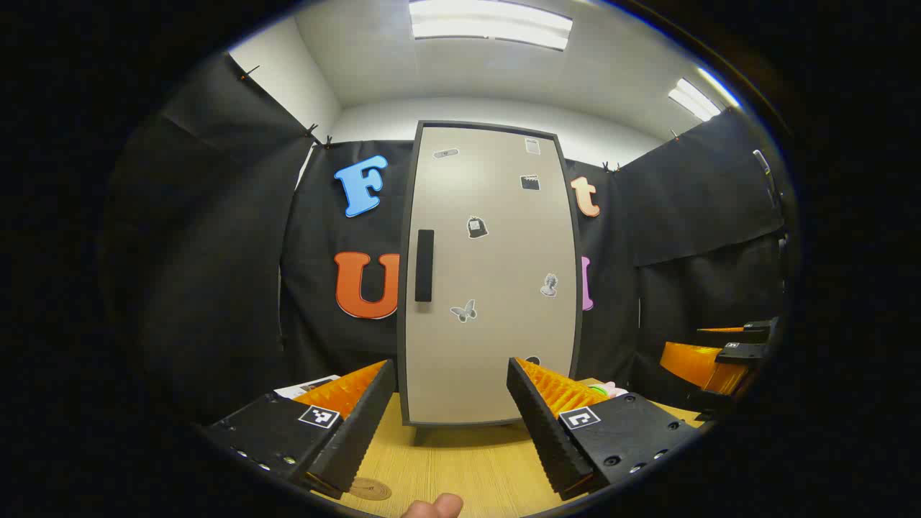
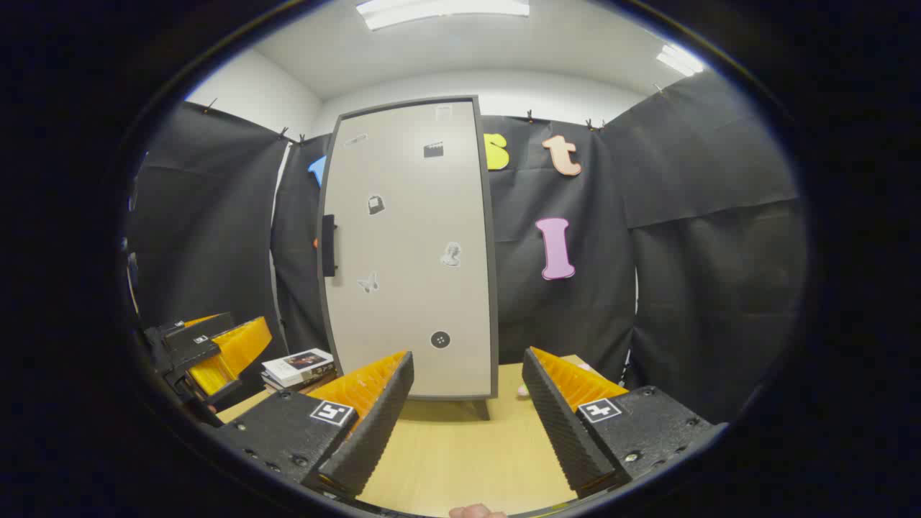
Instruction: Open the cabinet door with the right hand, grasp the bottle in the cabinet with the left hand and place it on the coaster, then close the cabinet door with the right hand.
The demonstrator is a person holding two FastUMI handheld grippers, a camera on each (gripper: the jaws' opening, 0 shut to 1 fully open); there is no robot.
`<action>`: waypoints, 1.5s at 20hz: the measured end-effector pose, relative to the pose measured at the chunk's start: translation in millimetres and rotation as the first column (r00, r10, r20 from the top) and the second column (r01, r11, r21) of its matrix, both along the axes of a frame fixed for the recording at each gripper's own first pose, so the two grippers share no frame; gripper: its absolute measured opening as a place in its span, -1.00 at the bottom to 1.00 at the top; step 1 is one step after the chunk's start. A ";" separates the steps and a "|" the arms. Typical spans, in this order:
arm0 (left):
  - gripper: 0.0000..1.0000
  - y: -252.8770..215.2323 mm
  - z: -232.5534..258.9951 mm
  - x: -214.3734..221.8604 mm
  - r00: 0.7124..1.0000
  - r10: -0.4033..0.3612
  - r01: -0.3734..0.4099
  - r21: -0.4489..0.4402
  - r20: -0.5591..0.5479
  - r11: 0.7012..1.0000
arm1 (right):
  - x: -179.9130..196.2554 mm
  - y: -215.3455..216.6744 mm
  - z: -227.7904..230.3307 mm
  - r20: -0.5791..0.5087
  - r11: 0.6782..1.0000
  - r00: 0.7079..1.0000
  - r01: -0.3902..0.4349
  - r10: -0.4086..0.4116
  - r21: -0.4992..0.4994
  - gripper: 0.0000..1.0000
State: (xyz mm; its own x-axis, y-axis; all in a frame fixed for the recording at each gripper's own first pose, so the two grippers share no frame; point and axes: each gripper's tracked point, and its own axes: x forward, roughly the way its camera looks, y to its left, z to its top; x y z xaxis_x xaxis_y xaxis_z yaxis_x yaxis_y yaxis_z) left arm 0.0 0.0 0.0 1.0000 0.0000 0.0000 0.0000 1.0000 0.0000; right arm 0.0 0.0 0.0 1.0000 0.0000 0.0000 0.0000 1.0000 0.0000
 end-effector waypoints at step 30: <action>0.89 3.0 -3.1 3.1 1.000 0.003 -0.003 -0.010 0.004 1.000 | 1.9 2.1 -4.3 -0.019 1.000 1.000 -0.009 0.009 -0.010 0.96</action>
State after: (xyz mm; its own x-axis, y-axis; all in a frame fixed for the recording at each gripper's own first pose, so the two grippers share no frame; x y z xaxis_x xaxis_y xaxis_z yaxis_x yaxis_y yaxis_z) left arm 3.1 3.0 -3.1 1.0000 0.0033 0.0043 -0.0033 0.9999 -0.0100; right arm 1.9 2.1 -4.3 0.9998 0.0087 -0.0186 -0.0088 0.9999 -0.0097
